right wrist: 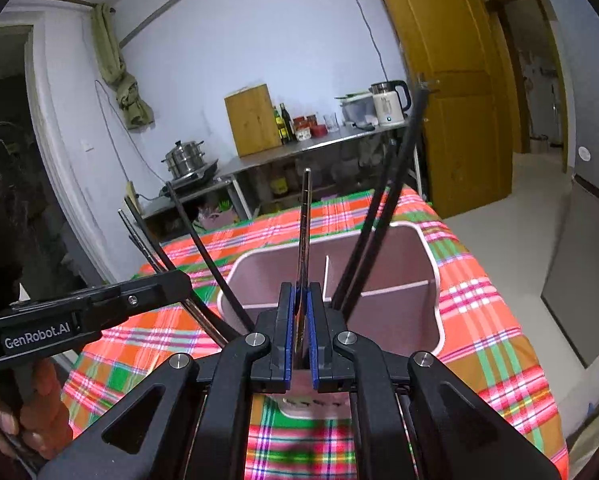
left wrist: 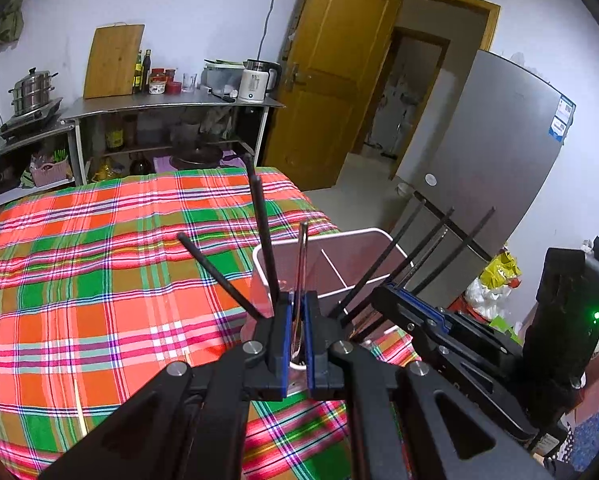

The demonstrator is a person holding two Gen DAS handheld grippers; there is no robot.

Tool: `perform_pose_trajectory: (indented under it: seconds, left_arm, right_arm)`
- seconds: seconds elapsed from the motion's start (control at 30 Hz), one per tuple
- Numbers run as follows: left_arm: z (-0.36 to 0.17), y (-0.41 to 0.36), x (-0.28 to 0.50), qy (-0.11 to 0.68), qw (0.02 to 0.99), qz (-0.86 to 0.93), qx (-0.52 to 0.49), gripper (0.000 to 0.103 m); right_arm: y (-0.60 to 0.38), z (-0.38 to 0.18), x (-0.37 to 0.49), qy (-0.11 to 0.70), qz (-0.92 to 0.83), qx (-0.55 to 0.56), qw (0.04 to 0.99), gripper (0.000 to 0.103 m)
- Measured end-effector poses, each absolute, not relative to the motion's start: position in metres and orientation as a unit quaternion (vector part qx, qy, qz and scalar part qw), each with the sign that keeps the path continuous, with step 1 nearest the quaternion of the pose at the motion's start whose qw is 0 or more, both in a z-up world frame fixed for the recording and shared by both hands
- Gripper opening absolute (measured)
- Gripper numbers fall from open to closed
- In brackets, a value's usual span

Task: Organize utensils
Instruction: 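Drop the metal chopsticks into the pink holder by opening both tools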

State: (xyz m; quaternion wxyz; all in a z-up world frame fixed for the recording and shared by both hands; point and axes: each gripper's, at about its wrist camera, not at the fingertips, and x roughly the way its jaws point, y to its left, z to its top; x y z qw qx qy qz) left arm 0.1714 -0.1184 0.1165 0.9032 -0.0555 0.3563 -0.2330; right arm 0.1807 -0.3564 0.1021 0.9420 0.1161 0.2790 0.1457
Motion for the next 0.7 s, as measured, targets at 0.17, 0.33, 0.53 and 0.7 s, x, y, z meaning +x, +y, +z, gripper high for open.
perform_pose_trajectory:
  seconds: [0.17,0.33,0.53,0.7]
  left_arm:
    - [0.114,-0.114,0.167,0.357,0.905,-0.224,-0.054,0.008]
    - [0.111,-0.106,0.159,0.356,0.906,-0.219,-0.061,0.019]
    - [0.102,-0.095,0.145,0.358,0.907,-0.213,-0.064,0.021]
    - [0.093,-0.083,0.133,0.362,0.906,-0.208,-0.073,0.021]
  right_arm:
    - [-0.358,0.100,0.176,0.284,0.142,0.115,0.941,0.009]
    - [-0.359,0.099,0.169,0.283,0.142,0.116,0.941,0.013]
    - [-0.362,0.094,0.157,0.287,0.141,0.115,0.941,0.018]
    - [-0.364,0.089,0.147,0.291,0.138,0.118,0.939,0.018]
